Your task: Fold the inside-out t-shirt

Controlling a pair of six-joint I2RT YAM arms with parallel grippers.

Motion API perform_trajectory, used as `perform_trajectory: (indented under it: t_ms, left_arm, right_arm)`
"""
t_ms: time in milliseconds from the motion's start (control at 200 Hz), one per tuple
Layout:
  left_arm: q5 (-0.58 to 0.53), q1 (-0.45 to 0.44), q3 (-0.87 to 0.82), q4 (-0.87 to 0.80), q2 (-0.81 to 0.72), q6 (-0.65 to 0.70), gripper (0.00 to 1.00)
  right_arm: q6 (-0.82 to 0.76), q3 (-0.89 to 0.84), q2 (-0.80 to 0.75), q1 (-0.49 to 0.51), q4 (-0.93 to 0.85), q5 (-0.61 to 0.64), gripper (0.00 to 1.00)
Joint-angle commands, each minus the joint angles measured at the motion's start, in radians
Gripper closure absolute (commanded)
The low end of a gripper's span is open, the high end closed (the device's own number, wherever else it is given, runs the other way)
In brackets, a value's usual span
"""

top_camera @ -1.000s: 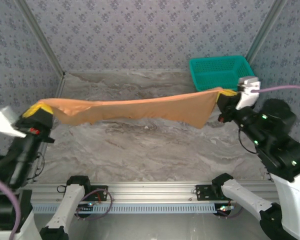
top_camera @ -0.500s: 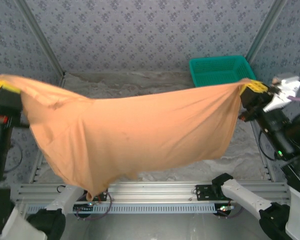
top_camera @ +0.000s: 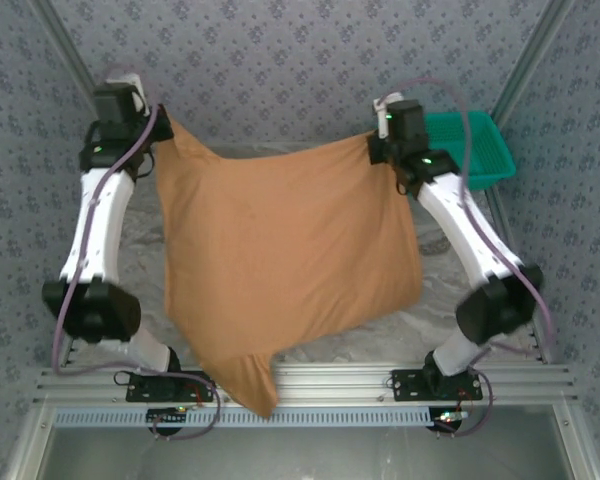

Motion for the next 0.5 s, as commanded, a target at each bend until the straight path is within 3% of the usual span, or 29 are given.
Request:
perform_trajectory:
  t_ms: [0,60,125,175,205,240,305,385,500]
  left_arm:
    - [0.005,0.029,0.095,0.132,0.206,-0.077,0.94]
    - [0.02,0.04,0.277,0.072,0.389,-0.119,0.79]
    - [0.061,0.043,0.561,-0.084,0.583,-0.131,0.69]
    - [0.075,0.041,0.771,-0.196,0.701,-0.134,0.57]
    - [0.073,0.039,0.882,-0.271,0.758,-0.13,0.48]
    - [0.069,0.039,0.992,-0.33,0.811,-0.13,0.34]
    - [0.062,0.041,1.138,-0.417,0.876,-0.133,0.24]
    - [0.049,0.043,1.165,-0.495,0.872,-0.133,0.22]
    - [0.021,0.016,1.042,-0.596,0.781,-0.126,0.22]
  right_arm:
    - [0.072,0.144,0.277,-0.032,0.094,-0.046,0.86]
    - [0.109,0.351,0.468,-0.043,0.014,-0.072,0.75]
    - [0.119,0.594,0.644,-0.043,-0.104,-0.072,0.66]
    - [0.125,0.732,0.712,-0.035,-0.202,-0.076,0.63]
    - [0.121,0.752,0.718,-0.025,-0.227,-0.086,0.54]
    - [0.103,0.744,0.704,-0.016,-0.237,-0.094,0.48]
    - [0.078,0.662,0.64,0.009,-0.243,-0.07,0.44]
    - [0.062,0.471,0.517,0.038,-0.206,-0.07,0.43]
    - [0.128,0.16,0.355,0.066,-0.139,-0.215,0.43]
